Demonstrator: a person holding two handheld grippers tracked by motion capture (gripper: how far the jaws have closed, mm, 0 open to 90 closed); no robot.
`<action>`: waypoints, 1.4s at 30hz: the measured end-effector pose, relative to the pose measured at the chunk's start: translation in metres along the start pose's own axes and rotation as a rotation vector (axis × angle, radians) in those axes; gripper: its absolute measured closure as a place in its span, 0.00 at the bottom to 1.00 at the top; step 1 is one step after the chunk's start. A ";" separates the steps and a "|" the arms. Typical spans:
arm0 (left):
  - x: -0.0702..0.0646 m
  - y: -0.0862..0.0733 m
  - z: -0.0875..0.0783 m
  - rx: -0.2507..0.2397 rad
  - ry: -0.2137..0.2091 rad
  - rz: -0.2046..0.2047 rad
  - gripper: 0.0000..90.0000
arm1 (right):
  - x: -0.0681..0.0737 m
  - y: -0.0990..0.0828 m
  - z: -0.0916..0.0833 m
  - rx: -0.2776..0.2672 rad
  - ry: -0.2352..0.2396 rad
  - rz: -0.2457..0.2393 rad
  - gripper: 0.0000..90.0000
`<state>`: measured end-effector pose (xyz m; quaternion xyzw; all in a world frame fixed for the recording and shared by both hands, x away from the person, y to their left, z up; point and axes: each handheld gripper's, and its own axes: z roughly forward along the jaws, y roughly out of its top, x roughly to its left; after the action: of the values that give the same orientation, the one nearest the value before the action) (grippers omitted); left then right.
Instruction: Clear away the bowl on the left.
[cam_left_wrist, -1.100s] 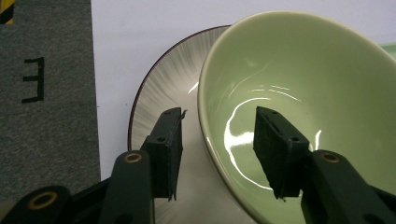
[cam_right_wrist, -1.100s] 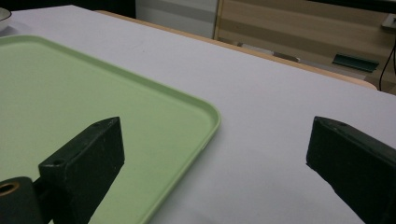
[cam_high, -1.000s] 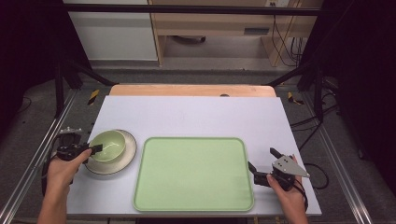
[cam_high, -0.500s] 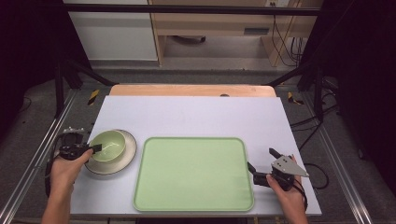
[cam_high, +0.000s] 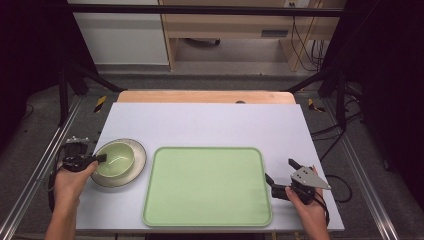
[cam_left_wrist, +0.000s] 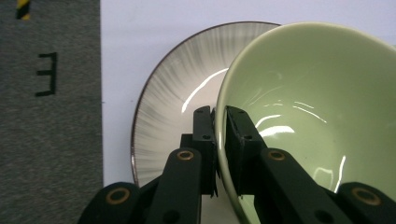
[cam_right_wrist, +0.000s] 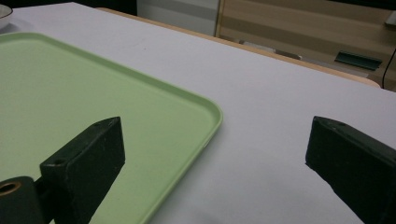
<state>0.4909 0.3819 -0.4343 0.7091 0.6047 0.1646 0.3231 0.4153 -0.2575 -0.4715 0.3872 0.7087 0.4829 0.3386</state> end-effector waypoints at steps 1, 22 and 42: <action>0.000 0.000 0.000 -0.002 -0.001 -0.004 0.92 | 0.000 0.000 0.000 0.000 0.000 0.000 0.05; 0.001 0.002 -0.008 -0.055 -0.091 -0.066 0.91 | -0.001 0.001 -0.001 -0.005 0.000 0.003 0.05; -0.021 0.011 -0.013 -0.085 -0.185 -0.038 0.91 | -0.001 0.001 0.000 -0.007 0.000 0.006 0.05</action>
<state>0.4869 0.3641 -0.4143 0.6955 0.5780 0.1180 0.4102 0.4161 -0.2585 -0.4708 0.3880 0.7058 0.4865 0.3386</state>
